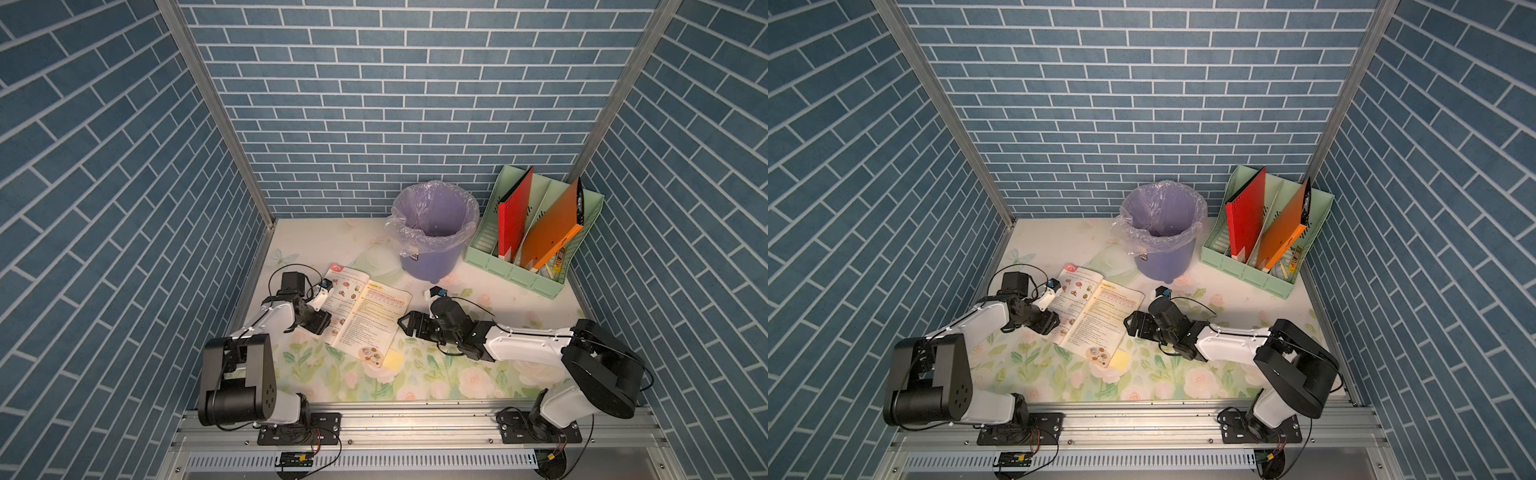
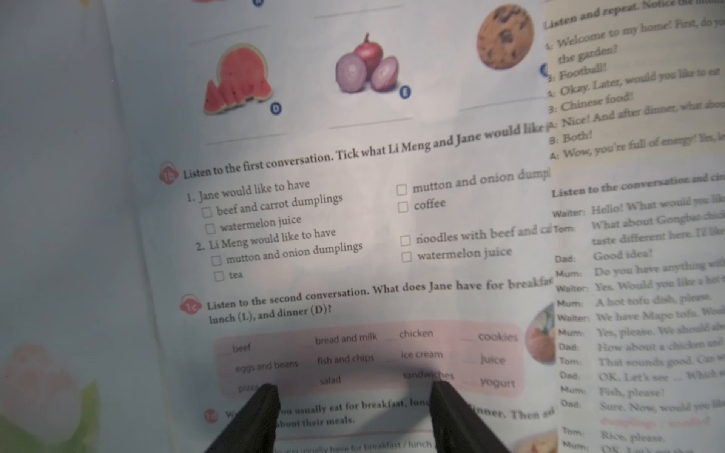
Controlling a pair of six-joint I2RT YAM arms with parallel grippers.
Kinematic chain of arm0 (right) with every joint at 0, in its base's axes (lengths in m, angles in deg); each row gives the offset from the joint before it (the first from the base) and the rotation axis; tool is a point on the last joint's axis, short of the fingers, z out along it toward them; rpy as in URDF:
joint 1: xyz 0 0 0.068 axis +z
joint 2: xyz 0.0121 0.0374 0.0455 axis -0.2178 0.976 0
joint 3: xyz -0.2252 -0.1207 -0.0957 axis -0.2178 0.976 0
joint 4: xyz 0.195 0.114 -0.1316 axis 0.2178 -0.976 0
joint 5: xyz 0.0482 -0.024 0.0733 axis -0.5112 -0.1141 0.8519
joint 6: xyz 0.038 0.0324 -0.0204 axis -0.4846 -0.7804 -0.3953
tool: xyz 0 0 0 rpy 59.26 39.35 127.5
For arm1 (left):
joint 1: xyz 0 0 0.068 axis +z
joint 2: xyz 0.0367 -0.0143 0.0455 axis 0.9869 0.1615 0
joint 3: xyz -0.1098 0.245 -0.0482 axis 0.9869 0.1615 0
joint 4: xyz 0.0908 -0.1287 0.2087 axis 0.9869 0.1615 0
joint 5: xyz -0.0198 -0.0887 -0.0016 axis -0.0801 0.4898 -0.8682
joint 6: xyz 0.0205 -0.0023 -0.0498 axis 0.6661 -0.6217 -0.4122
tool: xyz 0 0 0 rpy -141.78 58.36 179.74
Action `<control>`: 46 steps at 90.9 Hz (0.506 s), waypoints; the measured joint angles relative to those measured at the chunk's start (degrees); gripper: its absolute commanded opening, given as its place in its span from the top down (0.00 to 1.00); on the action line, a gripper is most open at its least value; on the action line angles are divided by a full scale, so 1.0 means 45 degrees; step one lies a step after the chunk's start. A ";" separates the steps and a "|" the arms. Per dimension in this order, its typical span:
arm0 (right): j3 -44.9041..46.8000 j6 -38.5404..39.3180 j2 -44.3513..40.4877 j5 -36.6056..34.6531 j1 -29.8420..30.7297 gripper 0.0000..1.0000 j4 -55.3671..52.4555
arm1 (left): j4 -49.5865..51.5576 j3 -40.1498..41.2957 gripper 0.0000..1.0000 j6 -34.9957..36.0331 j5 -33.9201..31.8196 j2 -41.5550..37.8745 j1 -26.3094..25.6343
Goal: Peel off the used sticky note
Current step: Turn the page of the book at the center of the board.
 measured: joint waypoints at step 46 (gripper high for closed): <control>0.0053 -0.1069 0.2565 0.1603 0.0228 0.29 0.3060 | -0.0253 0.0083 0.35 0.0185 -0.0257 0.0121 -0.0024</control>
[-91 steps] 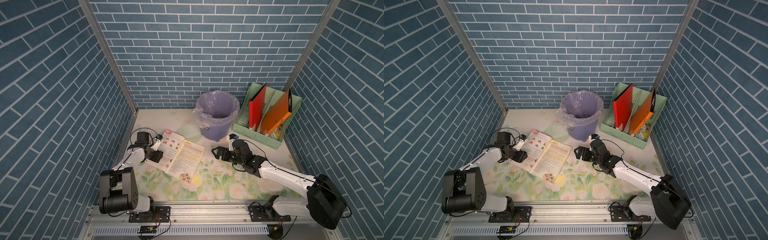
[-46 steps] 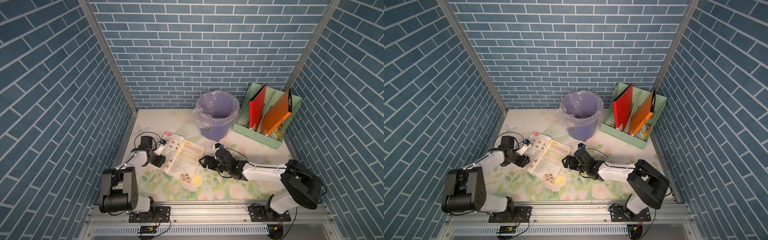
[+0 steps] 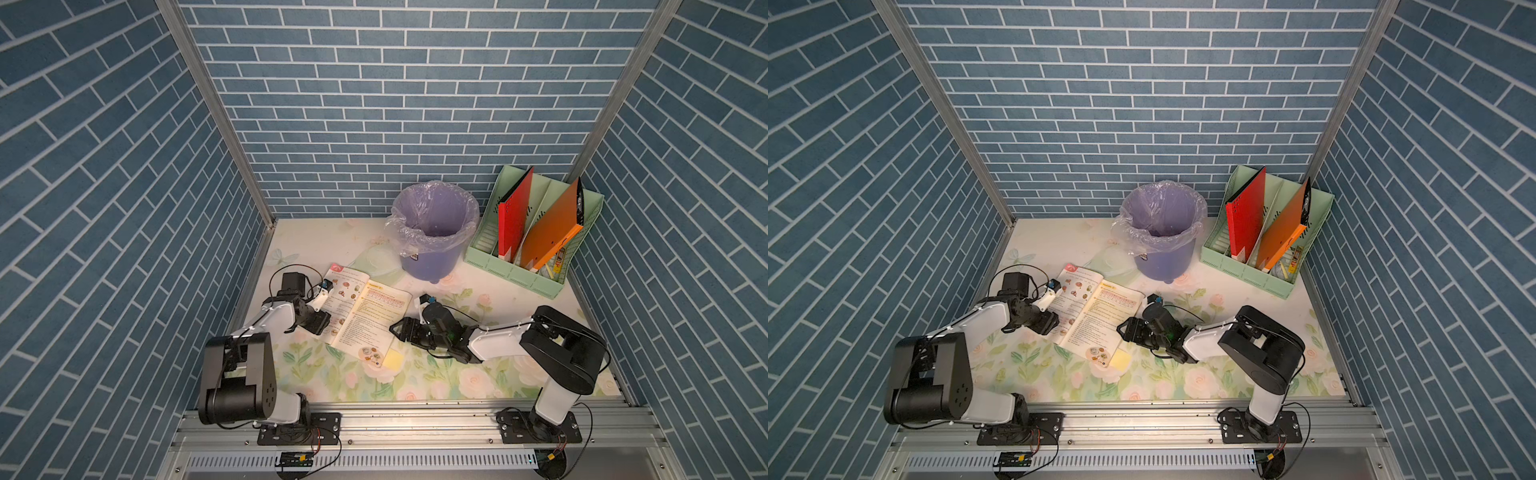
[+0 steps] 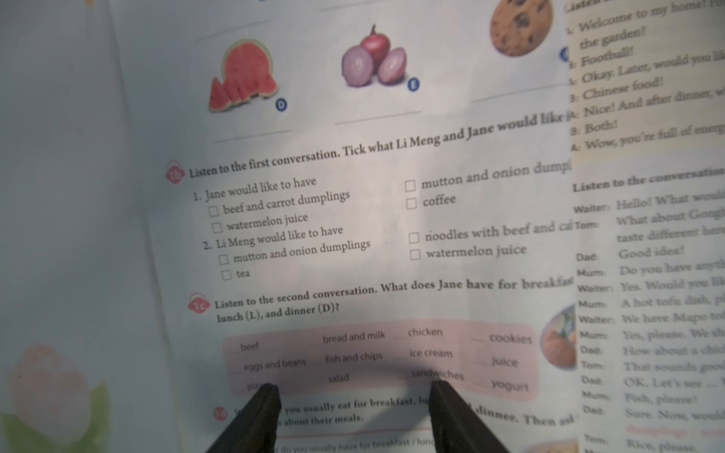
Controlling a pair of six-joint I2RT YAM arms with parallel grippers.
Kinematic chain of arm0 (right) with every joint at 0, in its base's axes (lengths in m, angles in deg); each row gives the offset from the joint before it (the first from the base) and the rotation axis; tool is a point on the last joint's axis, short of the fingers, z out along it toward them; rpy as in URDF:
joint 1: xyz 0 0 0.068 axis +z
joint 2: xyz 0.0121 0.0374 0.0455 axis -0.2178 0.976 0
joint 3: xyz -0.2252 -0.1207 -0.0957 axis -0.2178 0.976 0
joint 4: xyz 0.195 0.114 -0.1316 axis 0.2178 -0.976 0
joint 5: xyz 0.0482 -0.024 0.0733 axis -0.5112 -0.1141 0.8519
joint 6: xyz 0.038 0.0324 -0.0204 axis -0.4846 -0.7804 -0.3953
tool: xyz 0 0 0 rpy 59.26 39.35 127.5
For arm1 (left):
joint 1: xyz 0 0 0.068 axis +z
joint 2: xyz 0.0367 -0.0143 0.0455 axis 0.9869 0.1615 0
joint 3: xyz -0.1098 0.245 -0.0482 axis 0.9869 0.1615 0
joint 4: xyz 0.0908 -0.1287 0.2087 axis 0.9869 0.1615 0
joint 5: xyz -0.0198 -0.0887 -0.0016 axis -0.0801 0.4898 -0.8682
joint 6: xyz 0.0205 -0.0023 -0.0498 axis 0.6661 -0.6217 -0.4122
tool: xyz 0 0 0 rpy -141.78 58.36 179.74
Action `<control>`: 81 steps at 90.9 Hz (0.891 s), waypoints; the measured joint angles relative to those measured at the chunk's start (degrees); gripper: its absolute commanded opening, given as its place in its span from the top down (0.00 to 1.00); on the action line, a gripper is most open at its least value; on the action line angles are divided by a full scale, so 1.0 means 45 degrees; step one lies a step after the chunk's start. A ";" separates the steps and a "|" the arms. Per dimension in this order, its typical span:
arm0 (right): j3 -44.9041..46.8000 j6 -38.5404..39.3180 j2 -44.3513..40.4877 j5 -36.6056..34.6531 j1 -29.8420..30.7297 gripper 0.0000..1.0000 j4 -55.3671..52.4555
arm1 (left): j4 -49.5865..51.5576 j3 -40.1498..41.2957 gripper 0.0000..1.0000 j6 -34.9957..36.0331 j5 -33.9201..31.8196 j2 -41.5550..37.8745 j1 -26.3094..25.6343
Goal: Peel off the used sticky note
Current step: Turn the page of the book at the center of the board.
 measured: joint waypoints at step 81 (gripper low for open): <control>-0.0534 0.0389 0.1122 0.2837 0.1180 0.25 0.1627 | 0.0068 -0.0029 0.35 0.0039 -0.0223 0.0121 -0.0034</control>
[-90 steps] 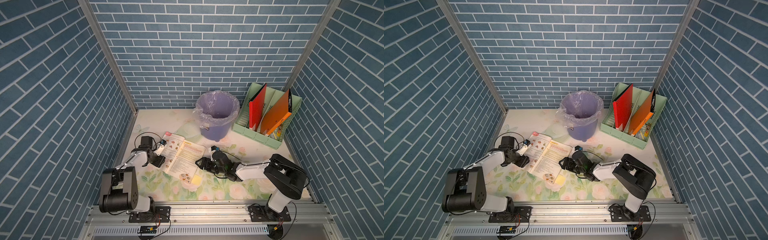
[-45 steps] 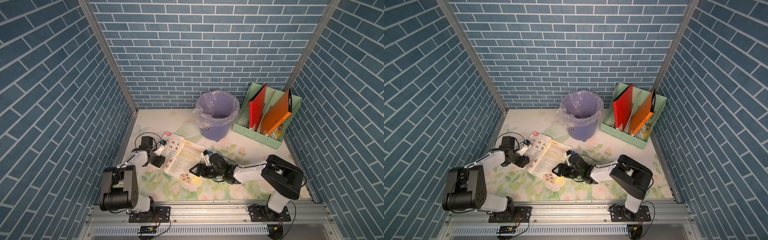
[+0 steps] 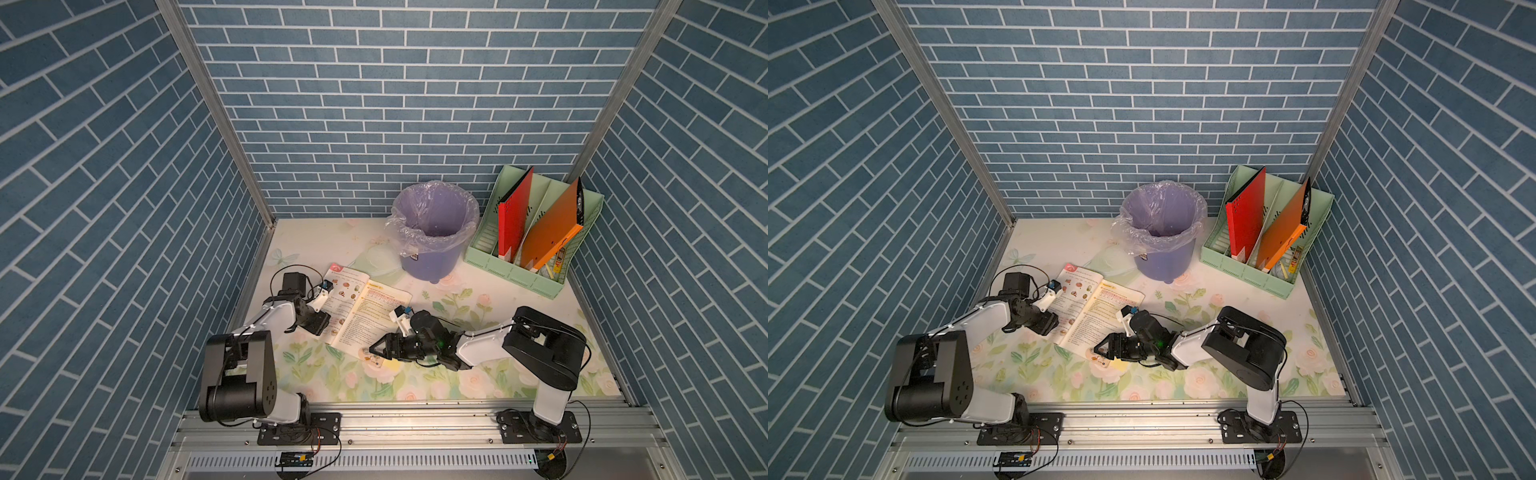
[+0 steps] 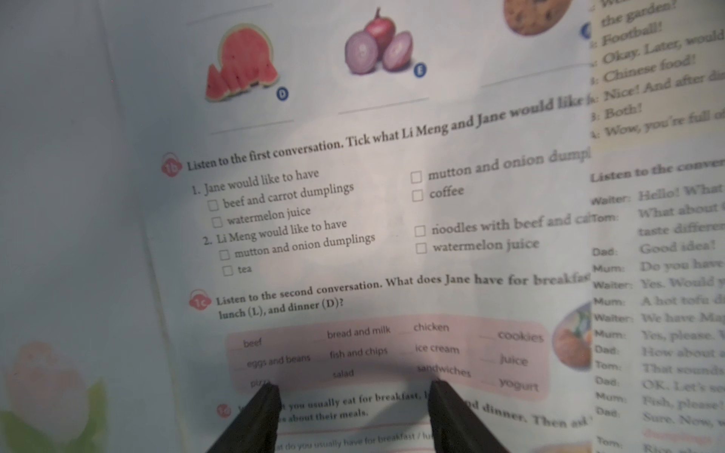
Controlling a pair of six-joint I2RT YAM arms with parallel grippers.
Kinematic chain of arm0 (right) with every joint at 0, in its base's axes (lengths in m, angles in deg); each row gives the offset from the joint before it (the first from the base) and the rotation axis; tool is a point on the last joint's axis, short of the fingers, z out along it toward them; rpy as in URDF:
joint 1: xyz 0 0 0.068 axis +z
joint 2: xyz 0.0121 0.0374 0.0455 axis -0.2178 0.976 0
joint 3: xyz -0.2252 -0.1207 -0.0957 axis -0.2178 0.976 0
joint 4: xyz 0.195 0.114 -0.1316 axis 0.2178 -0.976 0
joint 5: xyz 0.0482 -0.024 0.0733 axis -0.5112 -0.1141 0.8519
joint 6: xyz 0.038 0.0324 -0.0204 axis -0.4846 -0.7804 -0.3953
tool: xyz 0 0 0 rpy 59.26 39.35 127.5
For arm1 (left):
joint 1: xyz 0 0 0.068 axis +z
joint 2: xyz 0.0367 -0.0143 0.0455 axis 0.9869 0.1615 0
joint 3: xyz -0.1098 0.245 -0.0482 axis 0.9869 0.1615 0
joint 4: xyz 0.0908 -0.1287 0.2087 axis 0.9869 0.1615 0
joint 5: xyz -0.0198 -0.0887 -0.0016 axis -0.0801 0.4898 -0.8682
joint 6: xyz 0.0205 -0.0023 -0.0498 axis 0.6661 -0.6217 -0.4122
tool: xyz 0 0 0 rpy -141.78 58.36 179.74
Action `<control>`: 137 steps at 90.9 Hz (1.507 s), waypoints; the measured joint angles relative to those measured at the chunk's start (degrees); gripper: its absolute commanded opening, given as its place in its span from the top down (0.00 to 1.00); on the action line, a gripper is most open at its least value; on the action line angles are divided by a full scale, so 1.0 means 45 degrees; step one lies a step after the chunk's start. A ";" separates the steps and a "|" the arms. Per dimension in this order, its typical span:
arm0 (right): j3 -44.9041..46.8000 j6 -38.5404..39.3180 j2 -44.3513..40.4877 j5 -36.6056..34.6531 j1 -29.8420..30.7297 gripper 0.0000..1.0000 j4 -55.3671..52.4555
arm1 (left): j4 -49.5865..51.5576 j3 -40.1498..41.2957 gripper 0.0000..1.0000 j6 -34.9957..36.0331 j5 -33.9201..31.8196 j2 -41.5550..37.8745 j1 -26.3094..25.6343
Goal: Peel off the used sticky note
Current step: Turn the page of the book at the center of the board.
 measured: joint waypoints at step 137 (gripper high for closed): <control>-0.1054 -0.2268 0.0520 -0.1783 0.0155 0.40 0.2506 | 0.0199 0.0457 0.36 0.0617 -0.0180 -0.0797 -0.0520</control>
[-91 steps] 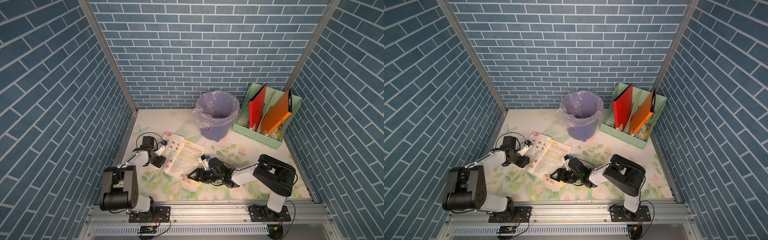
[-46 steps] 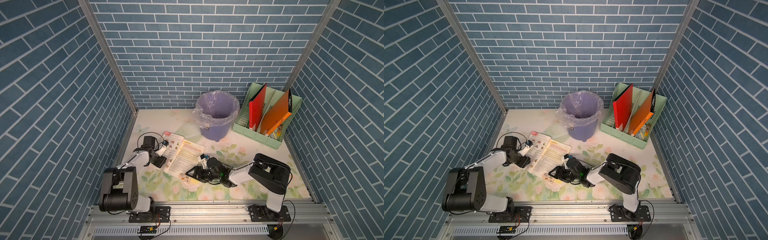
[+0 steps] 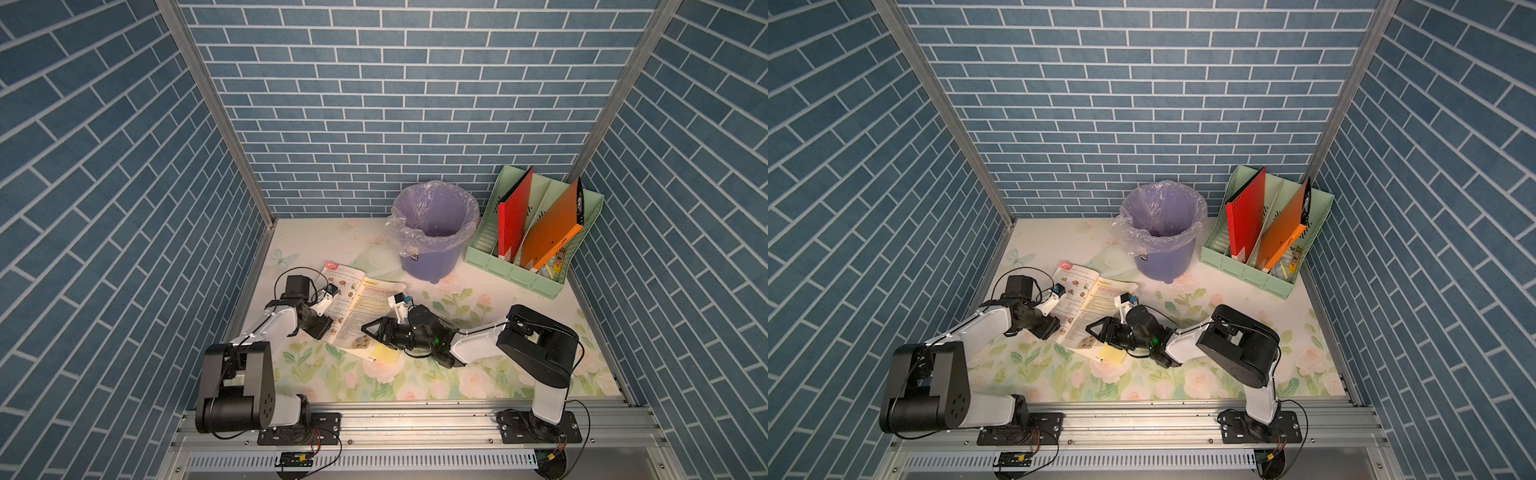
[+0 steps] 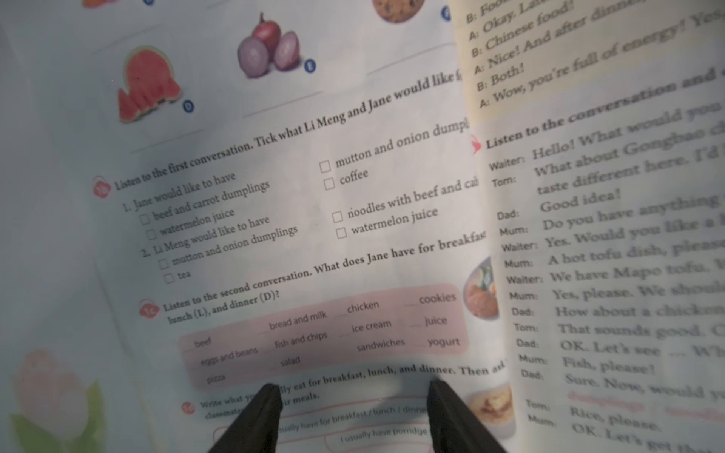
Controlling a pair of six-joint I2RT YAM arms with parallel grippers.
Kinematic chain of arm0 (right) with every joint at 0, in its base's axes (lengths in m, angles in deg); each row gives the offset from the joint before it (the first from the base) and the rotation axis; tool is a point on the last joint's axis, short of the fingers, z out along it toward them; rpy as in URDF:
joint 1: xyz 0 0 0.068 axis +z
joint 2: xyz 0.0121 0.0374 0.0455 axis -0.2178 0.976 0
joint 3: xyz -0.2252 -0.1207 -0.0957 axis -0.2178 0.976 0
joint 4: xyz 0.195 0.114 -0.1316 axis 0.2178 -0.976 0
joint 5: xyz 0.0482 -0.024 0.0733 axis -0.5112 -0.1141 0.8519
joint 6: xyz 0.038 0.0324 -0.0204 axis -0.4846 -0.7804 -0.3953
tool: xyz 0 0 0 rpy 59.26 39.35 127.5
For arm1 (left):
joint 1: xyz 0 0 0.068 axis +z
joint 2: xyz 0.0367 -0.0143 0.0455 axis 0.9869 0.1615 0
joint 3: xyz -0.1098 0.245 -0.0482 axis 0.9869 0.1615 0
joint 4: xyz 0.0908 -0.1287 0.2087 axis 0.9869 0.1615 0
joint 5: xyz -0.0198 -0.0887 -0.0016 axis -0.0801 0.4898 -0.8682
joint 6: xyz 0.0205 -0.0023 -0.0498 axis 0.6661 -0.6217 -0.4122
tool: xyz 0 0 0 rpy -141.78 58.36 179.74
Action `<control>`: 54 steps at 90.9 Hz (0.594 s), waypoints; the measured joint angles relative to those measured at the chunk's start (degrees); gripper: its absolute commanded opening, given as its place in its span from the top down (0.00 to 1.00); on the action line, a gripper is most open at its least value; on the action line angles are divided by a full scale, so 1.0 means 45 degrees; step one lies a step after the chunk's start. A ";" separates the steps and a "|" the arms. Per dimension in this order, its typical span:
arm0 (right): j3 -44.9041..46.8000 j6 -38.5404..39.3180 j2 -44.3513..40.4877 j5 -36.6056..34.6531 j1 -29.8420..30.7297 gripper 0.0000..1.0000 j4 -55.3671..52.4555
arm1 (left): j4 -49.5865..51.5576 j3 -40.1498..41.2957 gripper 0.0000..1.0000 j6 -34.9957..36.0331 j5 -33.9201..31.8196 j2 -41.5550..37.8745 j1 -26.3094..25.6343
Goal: Peel off the used sticky note
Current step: Turn the page of the book at the center of the board.
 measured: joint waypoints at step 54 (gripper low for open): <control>-0.2579 0.1491 0.0515 -0.0010 0.0005 1.00 -0.3298 | 0.3162 -0.4473 0.34 0.0146 0.2404 -0.1588 0.2030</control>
